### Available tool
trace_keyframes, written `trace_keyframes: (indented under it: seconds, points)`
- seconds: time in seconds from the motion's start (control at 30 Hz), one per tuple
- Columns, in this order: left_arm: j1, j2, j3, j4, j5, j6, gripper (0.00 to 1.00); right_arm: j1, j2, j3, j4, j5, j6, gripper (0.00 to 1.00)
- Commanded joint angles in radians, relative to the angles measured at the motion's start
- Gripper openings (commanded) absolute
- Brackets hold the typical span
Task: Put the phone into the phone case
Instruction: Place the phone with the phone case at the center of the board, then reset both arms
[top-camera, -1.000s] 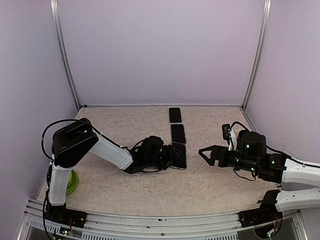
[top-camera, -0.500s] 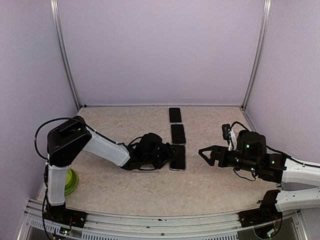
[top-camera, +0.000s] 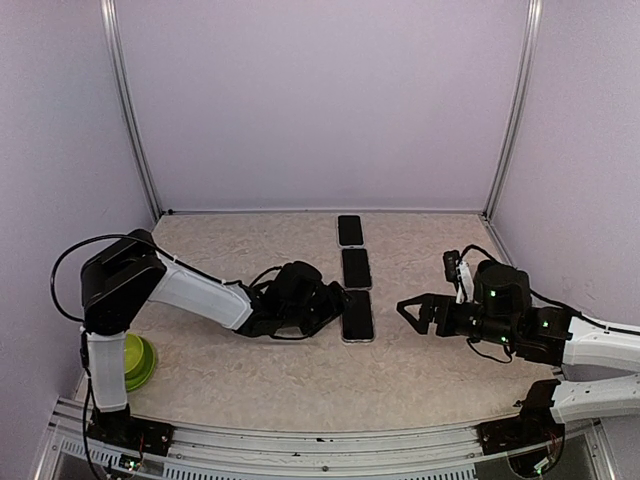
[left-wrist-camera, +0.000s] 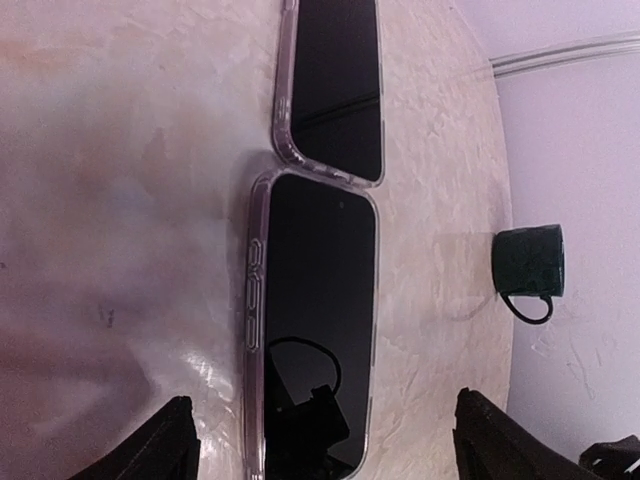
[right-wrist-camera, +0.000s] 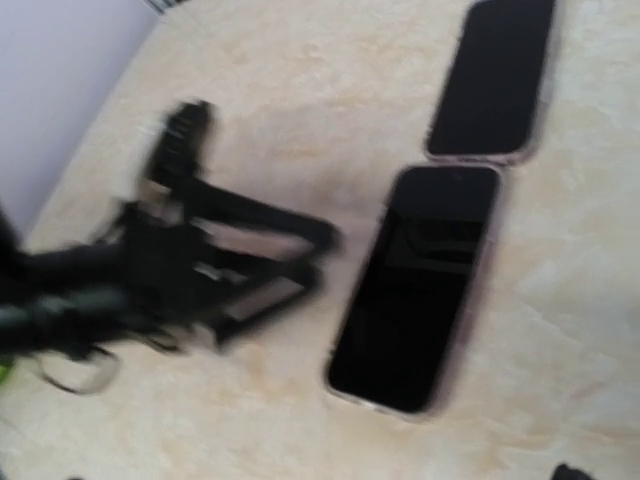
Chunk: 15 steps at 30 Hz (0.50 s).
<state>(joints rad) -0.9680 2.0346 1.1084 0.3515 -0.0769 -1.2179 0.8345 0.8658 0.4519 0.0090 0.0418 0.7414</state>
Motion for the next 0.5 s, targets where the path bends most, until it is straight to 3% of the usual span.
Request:
trace_keyframes:
  seconds: [0.0,0.1,0.33,0.47]
  points:
    - [0.011,-0.157,-0.030,-0.119,-0.132,0.156,0.92,-0.012,0.001,0.045,-0.125,0.092,-0.042,1.00]
    - [0.012,-0.269,-0.060,-0.184,-0.194,0.256,0.99,-0.012,0.020,0.090,-0.219,0.176,-0.067,1.00]
    - [0.009,-0.513,-0.140,-0.362,-0.295,0.473,0.99,-0.012,0.080,0.209,-0.422,0.399,-0.168,1.00]
    - [-0.002,-0.632,-0.171,-0.523,-0.405,0.554,0.99,-0.012,0.071,0.228,-0.438,0.427,-0.162,1.00]
